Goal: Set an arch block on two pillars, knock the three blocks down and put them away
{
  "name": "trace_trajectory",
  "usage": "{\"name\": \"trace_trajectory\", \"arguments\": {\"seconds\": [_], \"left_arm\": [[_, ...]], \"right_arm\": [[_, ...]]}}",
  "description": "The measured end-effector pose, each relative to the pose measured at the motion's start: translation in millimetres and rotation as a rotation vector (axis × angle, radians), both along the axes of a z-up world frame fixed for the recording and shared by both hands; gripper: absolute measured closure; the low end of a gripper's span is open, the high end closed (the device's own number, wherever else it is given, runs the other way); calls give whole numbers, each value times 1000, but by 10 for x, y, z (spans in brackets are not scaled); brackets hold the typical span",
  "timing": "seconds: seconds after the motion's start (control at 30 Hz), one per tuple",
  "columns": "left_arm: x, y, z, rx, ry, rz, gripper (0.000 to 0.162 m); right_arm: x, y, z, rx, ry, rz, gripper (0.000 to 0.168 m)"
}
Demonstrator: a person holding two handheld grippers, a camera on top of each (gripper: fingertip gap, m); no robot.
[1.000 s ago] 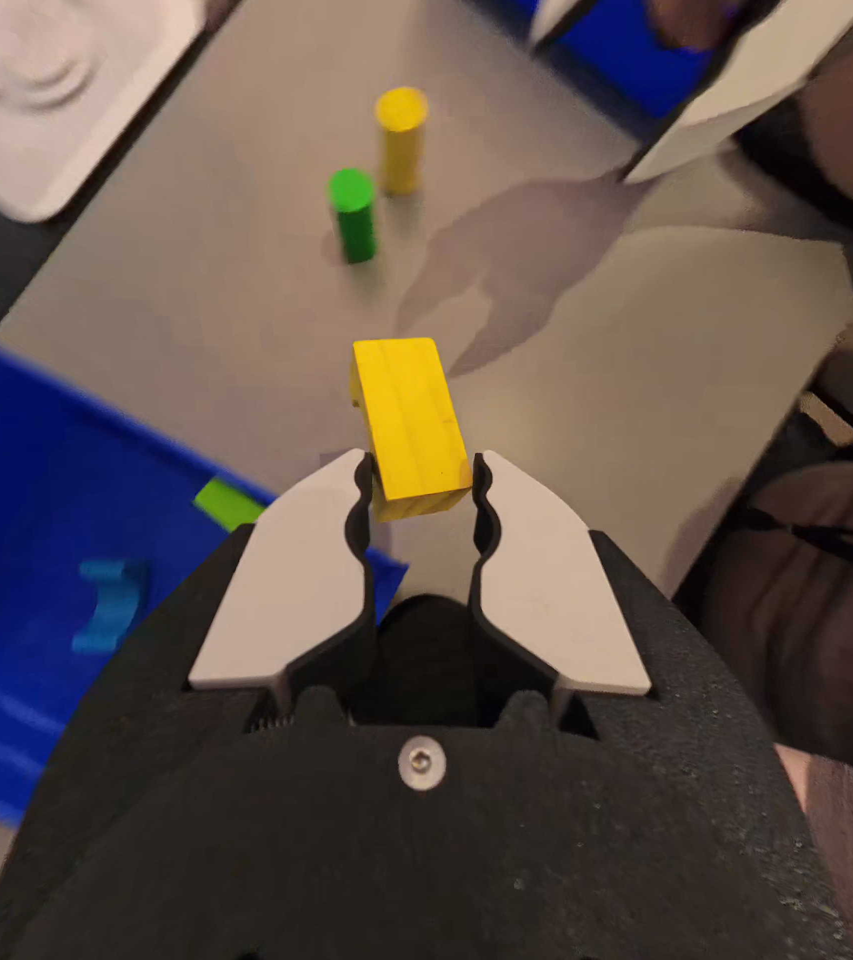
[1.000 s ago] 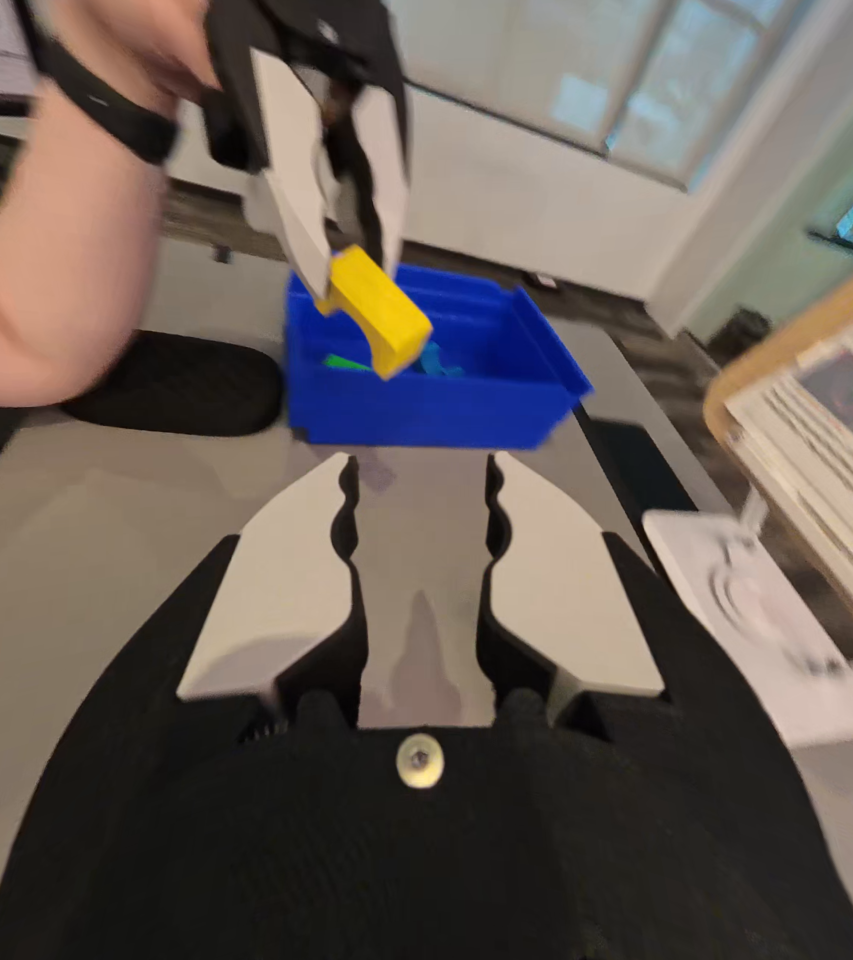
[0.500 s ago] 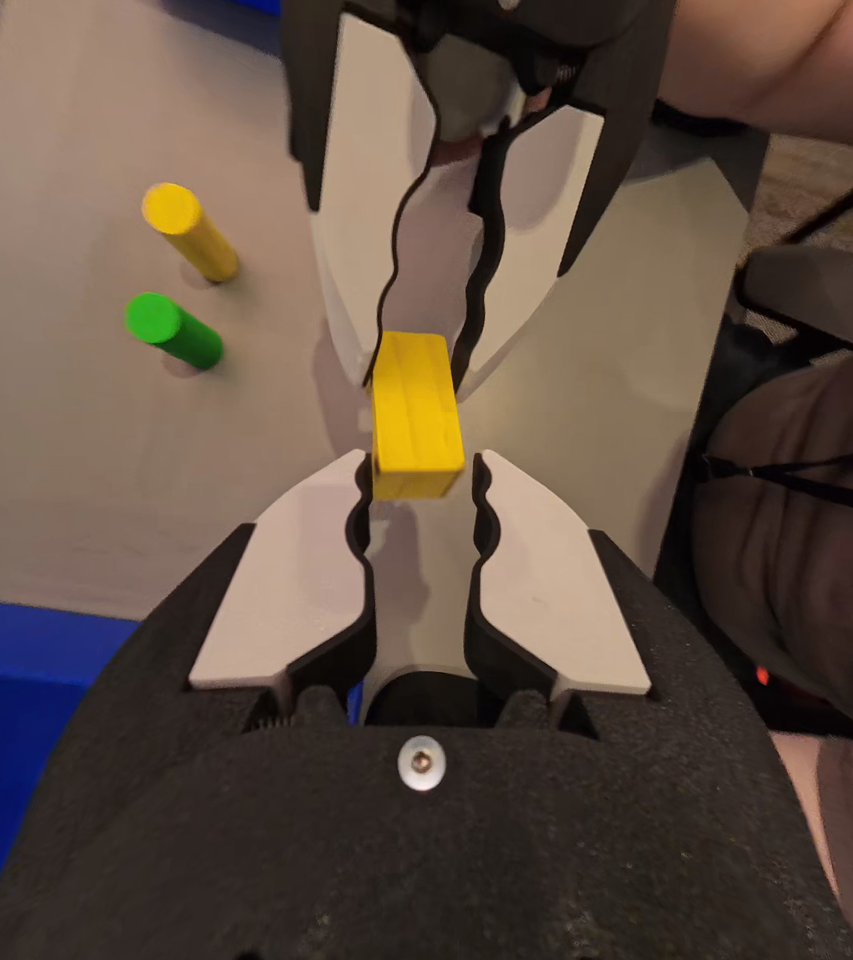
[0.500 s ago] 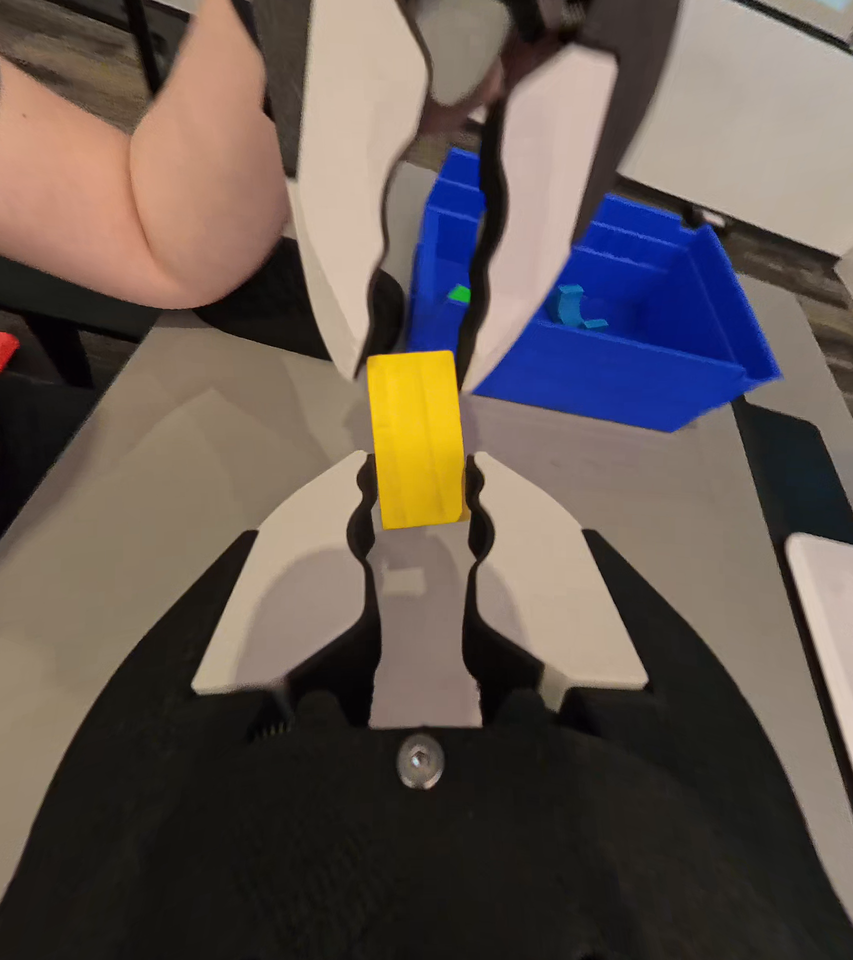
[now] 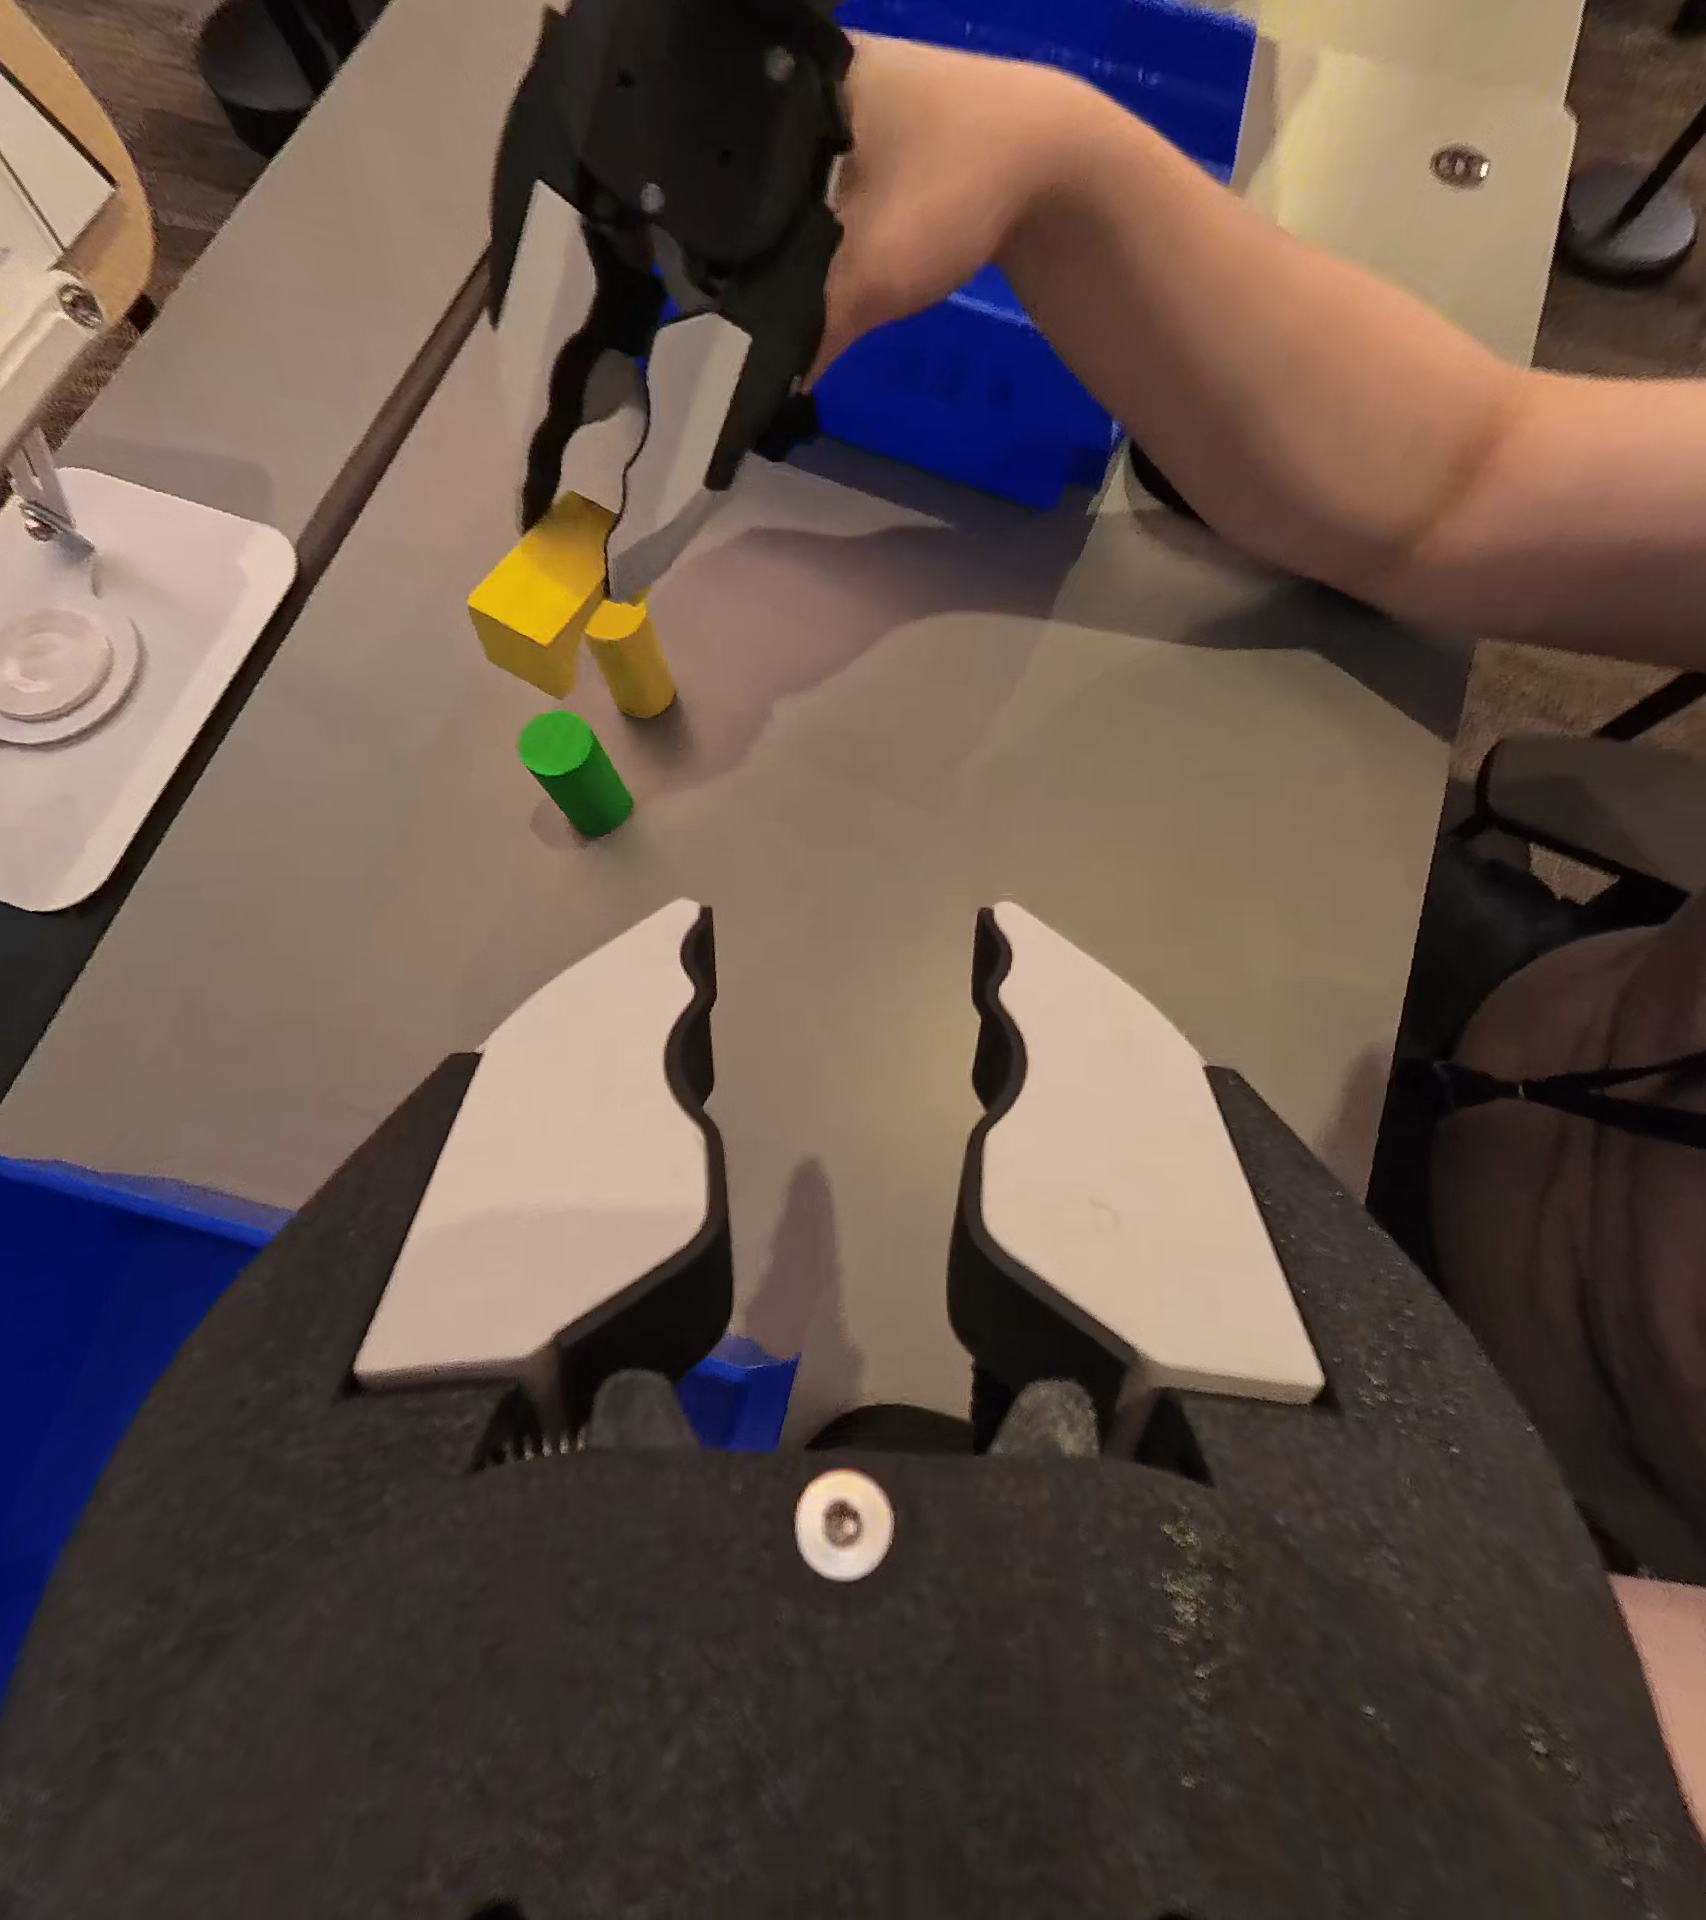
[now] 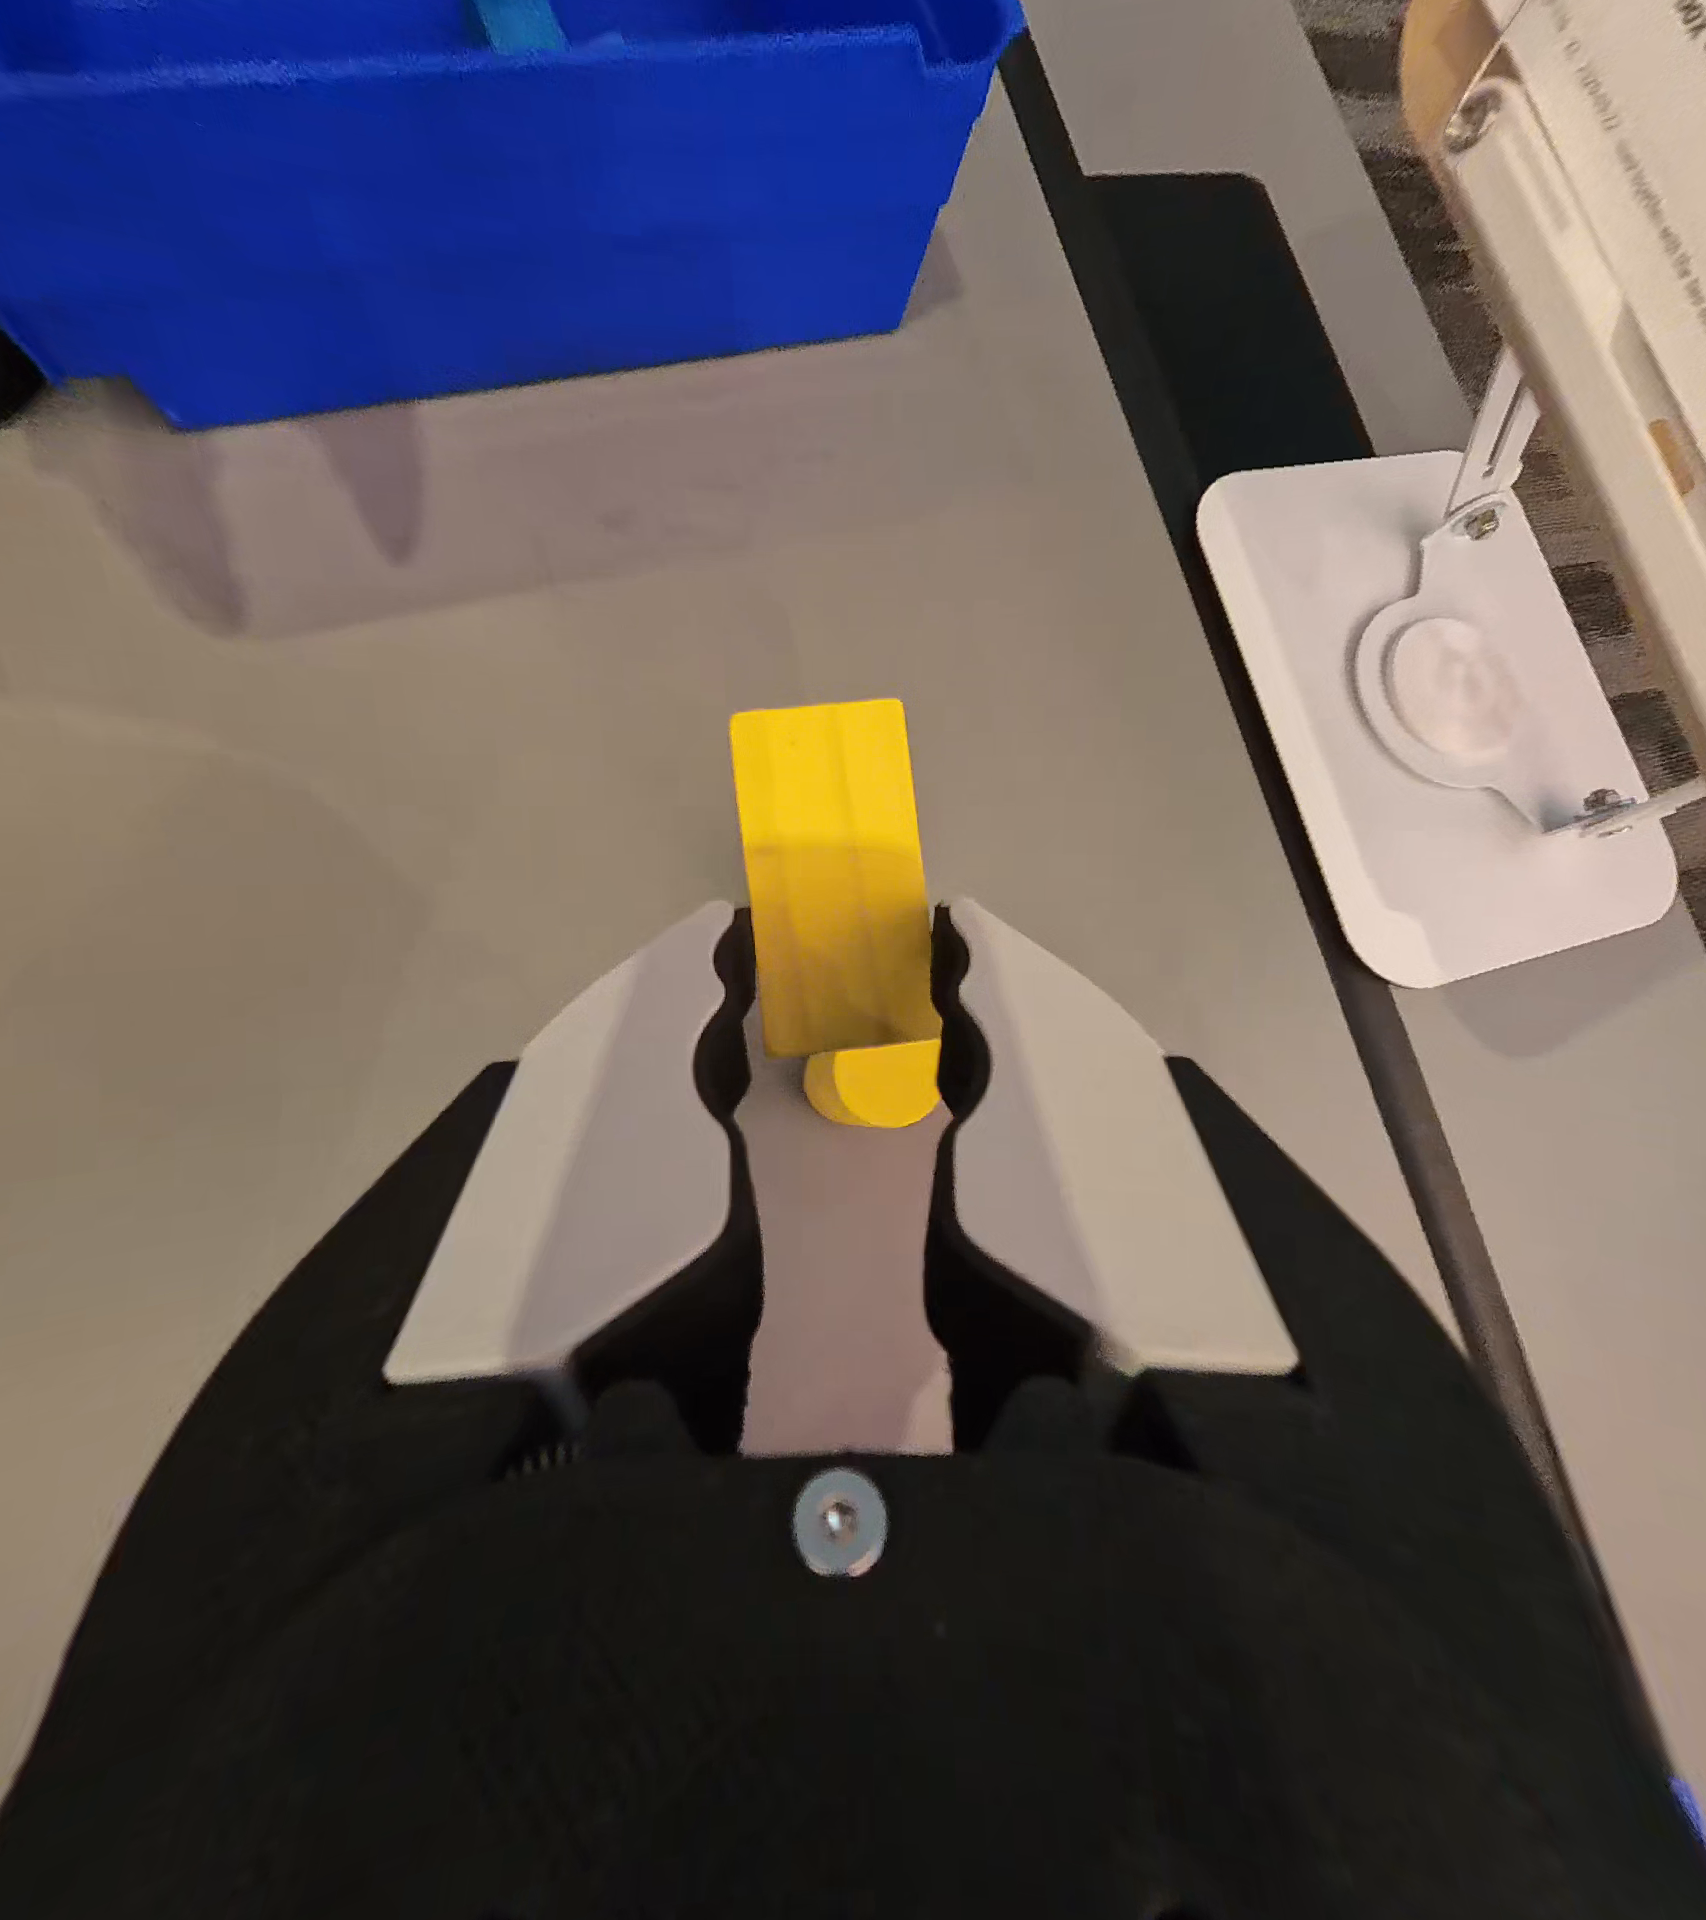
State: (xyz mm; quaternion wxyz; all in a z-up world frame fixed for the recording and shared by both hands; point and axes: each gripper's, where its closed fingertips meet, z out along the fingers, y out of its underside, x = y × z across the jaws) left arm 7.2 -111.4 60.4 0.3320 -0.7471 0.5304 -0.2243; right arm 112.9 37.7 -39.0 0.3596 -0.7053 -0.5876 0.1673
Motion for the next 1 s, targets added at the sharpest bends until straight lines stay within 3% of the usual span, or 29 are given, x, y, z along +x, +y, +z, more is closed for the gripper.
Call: {"name": "trace_trajectory", "arguments": {"seconds": [0.27, 0.4, 0.57, 1.0], "left_arm": [[15, 44, -83, -42, 23, 4, 116], [-4, 53, -47, -52, -2, 14, 116], [-20, 28, -56, -46, 13, 13, 116], [-57, 55, -72, -64, 11, 27, 116]], "right_arm": [[-48, 40, -153, 27, -179, 81, 134], [-111, 31, -214, -49, -151, 136, 134], [-35, 193, -279, -40, -140, 85, 134], [27, 184, -392, -95, -140, 99, 134]]}}
